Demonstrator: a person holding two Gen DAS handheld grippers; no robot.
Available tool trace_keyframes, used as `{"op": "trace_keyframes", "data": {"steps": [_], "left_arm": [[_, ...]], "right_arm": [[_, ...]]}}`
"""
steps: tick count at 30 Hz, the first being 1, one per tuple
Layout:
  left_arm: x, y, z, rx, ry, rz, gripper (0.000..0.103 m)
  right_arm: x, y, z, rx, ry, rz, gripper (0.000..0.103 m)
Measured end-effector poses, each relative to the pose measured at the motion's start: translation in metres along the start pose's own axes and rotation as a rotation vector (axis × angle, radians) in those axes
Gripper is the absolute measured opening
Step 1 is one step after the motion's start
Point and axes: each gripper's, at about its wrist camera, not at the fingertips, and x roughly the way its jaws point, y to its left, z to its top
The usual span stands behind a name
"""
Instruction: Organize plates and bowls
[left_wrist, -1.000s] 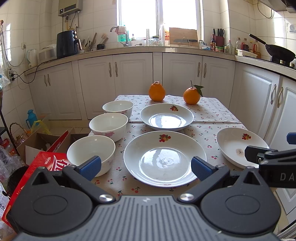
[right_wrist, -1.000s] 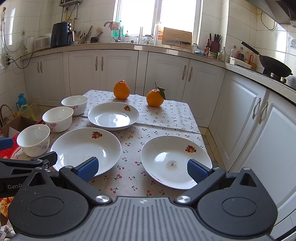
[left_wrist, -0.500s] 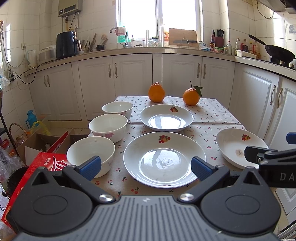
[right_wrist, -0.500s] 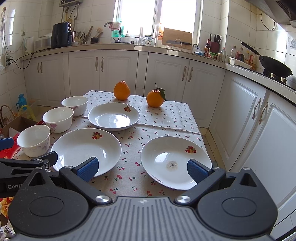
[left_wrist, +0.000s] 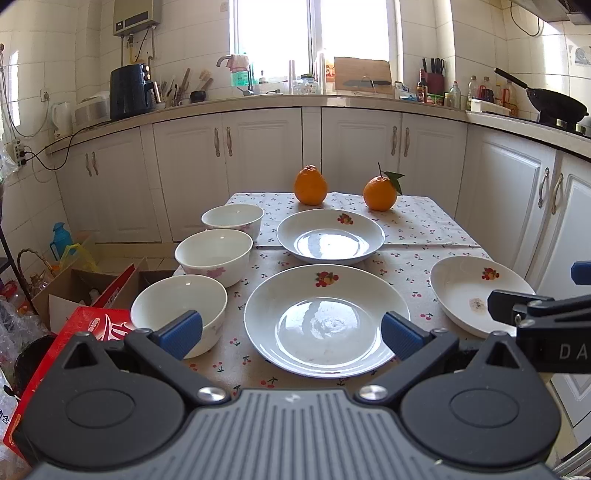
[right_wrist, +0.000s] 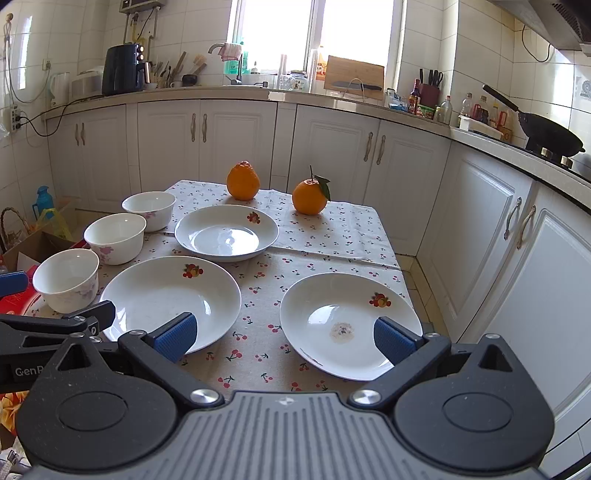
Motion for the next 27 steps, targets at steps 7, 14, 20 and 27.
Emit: {"op": "trace_keyframes", "data": {"steps": [7, 14, 20, 27], "left_arm": [[0.002, -0.003, 0.003, 0.008, -0.03, -0.019, 0.102], [0.009, -0.005, 0.013, 0.025, -0.04, -0.062, 0.102], [0.016, -0.01, 0.025, 0.045, -0.048, -0.112, 0.102], [0.04, -0.012, 0.033, 0.029, -0.007, -0.16, 0.102]], "right_arm": [[0.002, -0.005, 0.001, 0.01, -0.01, 0.005, 0.103], [0.003, -0.012, 0.003, 0.003, -0.045, 0.051, 0.103], [0.002, -0.022, 0.007, -0.023, -0.099, 0.07, 0.103], [0.017, -0.048, 0.004, -0.051, -0.08, 0.021, 0.103]]}}
